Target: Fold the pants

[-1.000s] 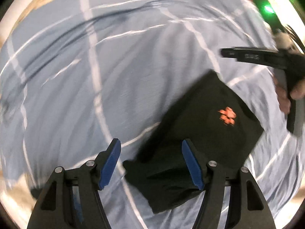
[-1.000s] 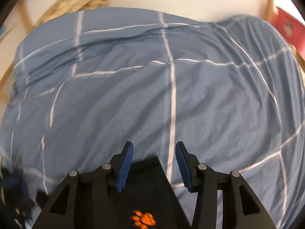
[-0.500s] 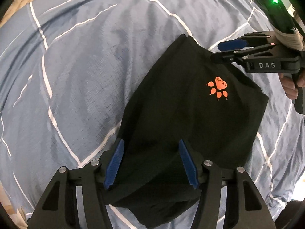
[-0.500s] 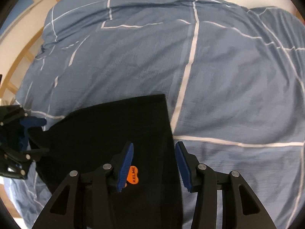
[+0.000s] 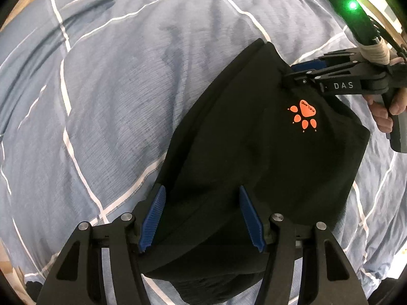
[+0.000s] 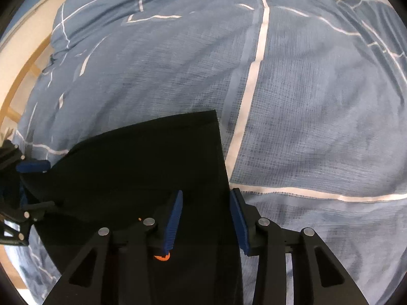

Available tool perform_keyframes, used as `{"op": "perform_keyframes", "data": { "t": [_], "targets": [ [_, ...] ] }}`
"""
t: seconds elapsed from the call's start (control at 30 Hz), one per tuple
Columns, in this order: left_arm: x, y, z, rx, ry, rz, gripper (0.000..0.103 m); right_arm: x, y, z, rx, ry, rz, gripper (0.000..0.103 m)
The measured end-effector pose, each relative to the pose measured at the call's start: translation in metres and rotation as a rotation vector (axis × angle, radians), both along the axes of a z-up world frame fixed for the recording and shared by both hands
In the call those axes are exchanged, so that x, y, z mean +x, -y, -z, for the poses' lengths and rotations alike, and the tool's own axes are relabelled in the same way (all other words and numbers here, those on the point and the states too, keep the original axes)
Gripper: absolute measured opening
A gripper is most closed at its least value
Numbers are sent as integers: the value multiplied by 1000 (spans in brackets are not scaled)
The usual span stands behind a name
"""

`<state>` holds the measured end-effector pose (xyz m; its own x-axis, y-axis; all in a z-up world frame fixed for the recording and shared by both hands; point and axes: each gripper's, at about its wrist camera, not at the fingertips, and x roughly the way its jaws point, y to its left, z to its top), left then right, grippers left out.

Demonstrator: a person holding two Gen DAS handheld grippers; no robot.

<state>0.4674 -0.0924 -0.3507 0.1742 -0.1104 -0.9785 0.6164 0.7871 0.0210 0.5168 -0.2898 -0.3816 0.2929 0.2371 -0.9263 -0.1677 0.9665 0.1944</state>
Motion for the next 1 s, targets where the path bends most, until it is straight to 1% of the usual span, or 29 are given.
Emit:
{"op": "perform_keyframes", "data": {
  "t": [0.1, 0.27, 0.33, 0.37, 0.4, 0.5, 0.6, 0.67, 0.73, 0.8, 0.87, 0.93, 0.97, 1.0],
  "targets": [
    [3, -4, 2, -1, 0, -17, 58, 3, 1, 4, 14, -15, 1, 40],
    [8, -13, 8, 3, -3, -38, 58, 3, 3, 5, 12, -17, -28, 34],
    [10, -12, 10, 5, -1, -48, 58, 4, 3, 8, 8, -22, -36, 25],
    [10, -13, 11, 3, -2, -51, 58, 5, 3, 7, 13, -25, -40, 19],
    [10, -15, 10, 0, -2, -53, 58, 6, 0, 6, 15, -26, -44, 15],
    [8, -20, 6, -1, 10, -52, 58, 2, -9, -11, 4, 13, -77, 11],
    [6, -22, 1, -13, 22, -40, 59, -7, -6, -40, 47, 71, -66, 11],
    [5, -23, -4, -20, 28, -27, 61, -8, -11, -60, 46, 122, -85, 11],
    [5, -27, -7, -31, 31, -28, 64, -5, -15, -76, 51, 152, -101, 11],
    [8, -34, -7, -32, 26, -49, 64, 5, -16, -82, 19, 144, -97, 11],
    [13, -38, -6, -37, 19, -76, 64, 13, -18, -84, -72, 129, -94, 11],
    [18, -36, -6, -29, 20, -87, 64, 17, -21, -81, -136, 131, -109, 11],
    [21, -36, -5, -24, 27, -88, 64, 19, -19, -76, -147, 113, -110, 11],
    [22, -35, -4, -18, 36, -89, 64, 22, -17, -70, -135, 89, -100, 11]
  ]
}}
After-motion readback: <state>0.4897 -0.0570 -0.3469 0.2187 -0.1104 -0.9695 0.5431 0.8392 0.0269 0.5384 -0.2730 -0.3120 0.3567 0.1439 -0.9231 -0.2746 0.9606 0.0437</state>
